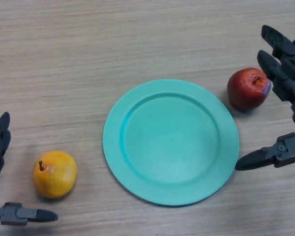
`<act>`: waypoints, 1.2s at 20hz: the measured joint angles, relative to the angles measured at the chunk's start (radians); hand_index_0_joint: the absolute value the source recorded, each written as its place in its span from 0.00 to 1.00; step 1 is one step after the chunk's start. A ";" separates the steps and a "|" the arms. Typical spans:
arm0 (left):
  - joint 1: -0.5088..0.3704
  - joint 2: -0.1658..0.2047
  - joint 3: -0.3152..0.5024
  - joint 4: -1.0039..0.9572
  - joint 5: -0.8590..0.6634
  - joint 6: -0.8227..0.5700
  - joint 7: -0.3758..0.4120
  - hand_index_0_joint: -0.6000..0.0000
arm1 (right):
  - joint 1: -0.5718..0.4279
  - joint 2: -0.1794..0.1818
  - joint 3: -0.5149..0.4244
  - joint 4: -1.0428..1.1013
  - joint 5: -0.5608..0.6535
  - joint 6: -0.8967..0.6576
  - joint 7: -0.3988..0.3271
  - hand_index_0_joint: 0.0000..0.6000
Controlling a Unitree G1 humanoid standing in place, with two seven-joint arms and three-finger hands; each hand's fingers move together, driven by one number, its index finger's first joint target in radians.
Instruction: Pick up the yellow pear and place it on the plate
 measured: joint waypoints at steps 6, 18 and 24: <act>-0.075 0.026 -0.059 0.146 0.002 -0.099 0.068 0.00 | 0.027 -0.001 -0.004 -0.033 0.000 0.001 0.000 0.00; -0.042 0.021 -0.147 0.022 0.228 -0.121 0.144 0.00 | 0.050 -0.001 -0.064 -0.061 0.000 0.017 0.000 0.00; -0.018 0.023 -0.058 -0.235 0.145 -0.031 0.052 0.00 | 0.050 -0.001 -0.064 -0.060 0.000 0.017 0.000 0.00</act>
